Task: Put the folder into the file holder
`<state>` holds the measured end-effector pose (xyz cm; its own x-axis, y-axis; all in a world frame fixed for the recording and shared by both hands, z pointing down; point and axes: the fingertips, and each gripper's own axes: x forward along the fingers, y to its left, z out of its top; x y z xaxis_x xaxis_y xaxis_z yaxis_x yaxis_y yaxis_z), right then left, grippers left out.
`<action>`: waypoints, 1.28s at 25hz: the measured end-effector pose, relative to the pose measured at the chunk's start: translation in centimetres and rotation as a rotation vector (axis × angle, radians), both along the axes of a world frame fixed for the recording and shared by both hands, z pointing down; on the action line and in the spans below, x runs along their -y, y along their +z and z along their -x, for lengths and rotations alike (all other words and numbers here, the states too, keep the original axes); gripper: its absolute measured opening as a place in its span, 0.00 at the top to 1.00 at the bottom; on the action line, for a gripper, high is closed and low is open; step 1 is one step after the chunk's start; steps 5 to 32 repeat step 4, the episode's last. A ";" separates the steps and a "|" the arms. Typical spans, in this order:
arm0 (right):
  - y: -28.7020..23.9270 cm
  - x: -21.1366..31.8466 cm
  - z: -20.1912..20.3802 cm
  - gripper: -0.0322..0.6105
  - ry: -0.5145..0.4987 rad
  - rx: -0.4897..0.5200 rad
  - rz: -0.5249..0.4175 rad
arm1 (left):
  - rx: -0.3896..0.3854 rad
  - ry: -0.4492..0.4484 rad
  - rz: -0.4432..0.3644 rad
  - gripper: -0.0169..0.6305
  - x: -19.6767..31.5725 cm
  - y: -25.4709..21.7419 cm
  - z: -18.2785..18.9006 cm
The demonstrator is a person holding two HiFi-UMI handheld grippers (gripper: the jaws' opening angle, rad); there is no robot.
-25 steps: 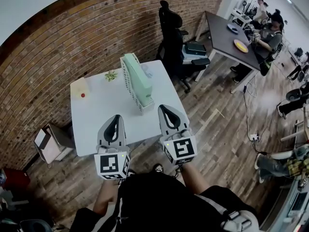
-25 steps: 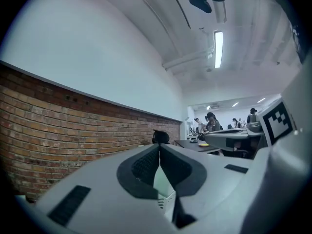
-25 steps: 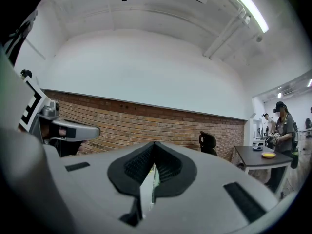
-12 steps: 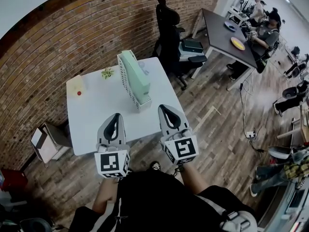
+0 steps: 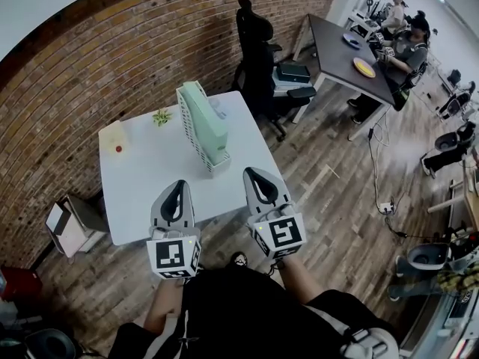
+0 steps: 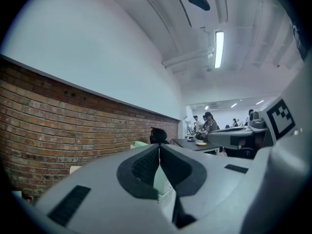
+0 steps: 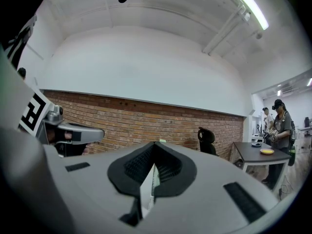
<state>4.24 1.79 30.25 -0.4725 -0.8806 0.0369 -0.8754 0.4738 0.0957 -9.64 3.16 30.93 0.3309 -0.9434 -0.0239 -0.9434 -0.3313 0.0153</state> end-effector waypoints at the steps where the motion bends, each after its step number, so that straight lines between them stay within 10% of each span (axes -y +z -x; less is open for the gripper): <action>1: 0.1 0.0 -0.1 0.94 0.001 0.000 0.002 | 0.000 0.001 0.001 0.94 0.0 0.1 -0.1; 32: 0.5 0.1 -0.5 0.94 0.005 0.002 0.010 | 0.001 0.006 0.004 0.94 0.1 0.4 -0.4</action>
